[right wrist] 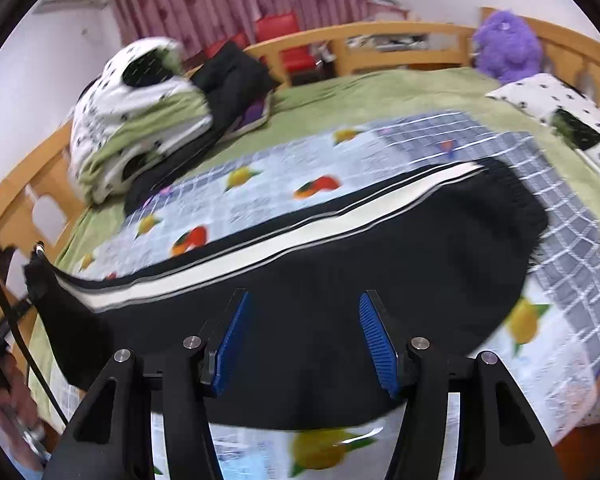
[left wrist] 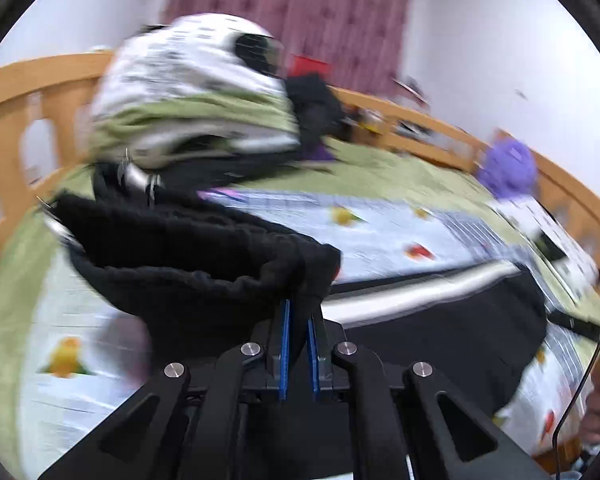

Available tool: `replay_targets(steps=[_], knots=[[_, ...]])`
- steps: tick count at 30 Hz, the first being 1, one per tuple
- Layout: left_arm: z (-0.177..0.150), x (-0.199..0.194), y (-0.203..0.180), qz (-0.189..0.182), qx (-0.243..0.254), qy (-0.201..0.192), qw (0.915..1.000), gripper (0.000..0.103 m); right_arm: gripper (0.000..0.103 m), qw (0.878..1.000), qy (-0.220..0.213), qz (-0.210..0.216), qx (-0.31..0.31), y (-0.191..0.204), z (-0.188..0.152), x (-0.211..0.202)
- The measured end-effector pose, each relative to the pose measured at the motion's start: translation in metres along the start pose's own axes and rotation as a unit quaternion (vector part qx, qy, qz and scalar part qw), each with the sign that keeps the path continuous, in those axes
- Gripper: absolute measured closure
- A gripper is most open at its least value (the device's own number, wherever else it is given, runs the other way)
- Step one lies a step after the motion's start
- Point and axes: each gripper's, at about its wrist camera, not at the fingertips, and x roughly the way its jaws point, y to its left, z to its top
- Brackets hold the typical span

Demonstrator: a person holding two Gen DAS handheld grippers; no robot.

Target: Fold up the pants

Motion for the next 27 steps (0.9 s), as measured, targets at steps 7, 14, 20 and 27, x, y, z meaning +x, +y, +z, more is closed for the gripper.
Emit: replay_targets(steps=[7,14,20,27], knots=[[-0.048,0.043,-0.079,-0.122,0.025,0.073,0.9895,0.095,0.047,0.999,-0.002,-0.042,-0.035,-0.042,-0.008,-0.009],[-0.077,0.031,-0.097,-0.109,0.074,0.121,0.9839,0.046,0.047,0.997,0.028,-0.019,-0.070,-0.046,-0.026,0.010],[-0.068,0.002,-0.032,-0.057,0.029,0.082,0.9946,0.032,0.046,0.993,0.045,0.064,-0.088,-0.006,-0.029,0.042],[-0.096,-0.019,0.058,0.023,-0.032,0.093,0.9949,0.032,0.039,0.981,0.114,0.121,-0.099,0.059,-0.046,0.123]])
